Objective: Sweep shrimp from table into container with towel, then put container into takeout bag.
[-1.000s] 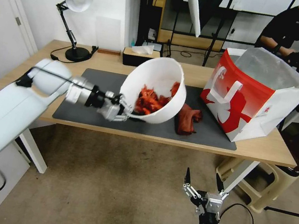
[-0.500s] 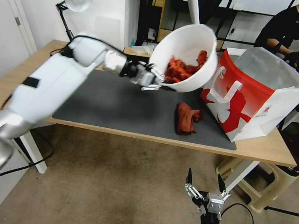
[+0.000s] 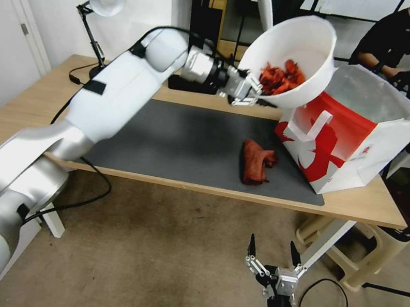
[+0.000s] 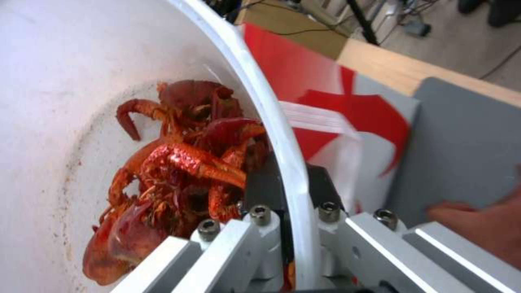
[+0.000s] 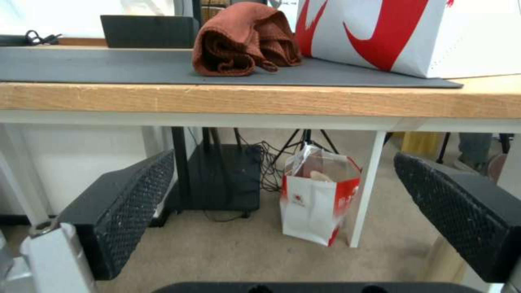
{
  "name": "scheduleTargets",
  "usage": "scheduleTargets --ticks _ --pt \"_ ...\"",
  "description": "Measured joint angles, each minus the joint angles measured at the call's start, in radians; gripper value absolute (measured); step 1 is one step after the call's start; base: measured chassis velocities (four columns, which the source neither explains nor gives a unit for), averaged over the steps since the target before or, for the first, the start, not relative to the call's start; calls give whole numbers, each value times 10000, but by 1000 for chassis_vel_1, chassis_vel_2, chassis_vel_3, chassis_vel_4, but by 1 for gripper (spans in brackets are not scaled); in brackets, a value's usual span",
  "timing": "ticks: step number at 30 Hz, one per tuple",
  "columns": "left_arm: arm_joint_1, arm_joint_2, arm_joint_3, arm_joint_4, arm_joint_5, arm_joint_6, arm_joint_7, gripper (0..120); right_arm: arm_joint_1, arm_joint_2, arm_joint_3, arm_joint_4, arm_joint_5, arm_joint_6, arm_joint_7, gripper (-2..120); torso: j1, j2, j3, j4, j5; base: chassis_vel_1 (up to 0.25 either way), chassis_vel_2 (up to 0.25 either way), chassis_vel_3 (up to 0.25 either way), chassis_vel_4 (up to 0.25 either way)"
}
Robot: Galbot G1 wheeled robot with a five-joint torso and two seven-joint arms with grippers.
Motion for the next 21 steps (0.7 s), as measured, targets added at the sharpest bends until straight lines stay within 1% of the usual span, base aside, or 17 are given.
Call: scheduleTargets --ticks 1,3,4,5,6,7,8,9,10,12,13,14,15,17,21 --pt "-70 -101 0 118 24 -23 -38 0 -2 9 -1 -6 0 8 -5 100 0 0 0 0 -1 0 0 0 0" --pt "-405 -632 -1 713 133 -141 -253 0 -3 47 -2 -23 0 18 -25 100 -1 0 0 -1 0 0 0 0 0" --pt "-405 -632 -1 713 133 -141 -253 0 -3 47 -2 -23 0 18 -25 100 -1 0 0 -1 0 0 0 0 0" --pt "-585 -965 -8 1010 207 -189 -390 0 -2 70 -2 -30 0 21 -32 100 0 0 0 0 -1 0 0 0 0" --pt "-645 -1086 -13 1110 231 -203 -437 0 -1 77 -2 -32 0 21 -35 100 0 0 0 -1 0 0 0 0 0" --pt "-645 -1086 -13 1110 231 -203 -437 0 -1 77 -2 -32 0 21 -35 100 0 0 0 -1 0 0 0 0 0" --pt "-806 -1431 -37 1346 292 -237 -562 0 6 105 -2 -45 0 23 -42 100 0 0 0 -3 0 0 0 0 0" --pt "-1017 -1881 -78 1647 406 -270 -705 0 17 142 -2 -68 -4 29 -47 100 -1 0 -1 -7 3 0 0 0 0" --pt "-1017 -1881 -78 1647 406 -270 -705 0 17 142 -2 -68 -4 29 -47 100 -1 0 -1 -7 3 0 0 0 0" --pt "-1171 -2200 -88 1893 490 -334 -835 0 22 170 0 -78 -9 32 -52 100 -2 0 -2 -5 3 0 0 0 0" --pt "-1310 -2475 -86 2115 558 -404 -909 0 23 198 0 -90 -15 35 -60 100 -2 0 -1 -3 0 0 0 0 0" --pt "-1310 -2475 -86 2115 558 -404 -909 0 23 198 0 -90 -15 35 -60 100 -2 0 -1 -3 0 0 0 0 0" --pt "-1405 -2657 -78 2275 637 -481 -954 0 22 209 2 -97 -17 36 -63 100 -2 0 -1 -1 0 0 0 0 0" --pt "-1494 -2824 -46 2492 732 -579 -1021 0 19 226 18 -122 -17 56 -69 100 -2 1 -1 -7 2 0 0 0 0" --pt "-1541 -2858 -18 2682 799 -641 -1107 0 17 233 30 -159 -17 78 -69 100 -2 0 0 -5 0 0 0 0 0"
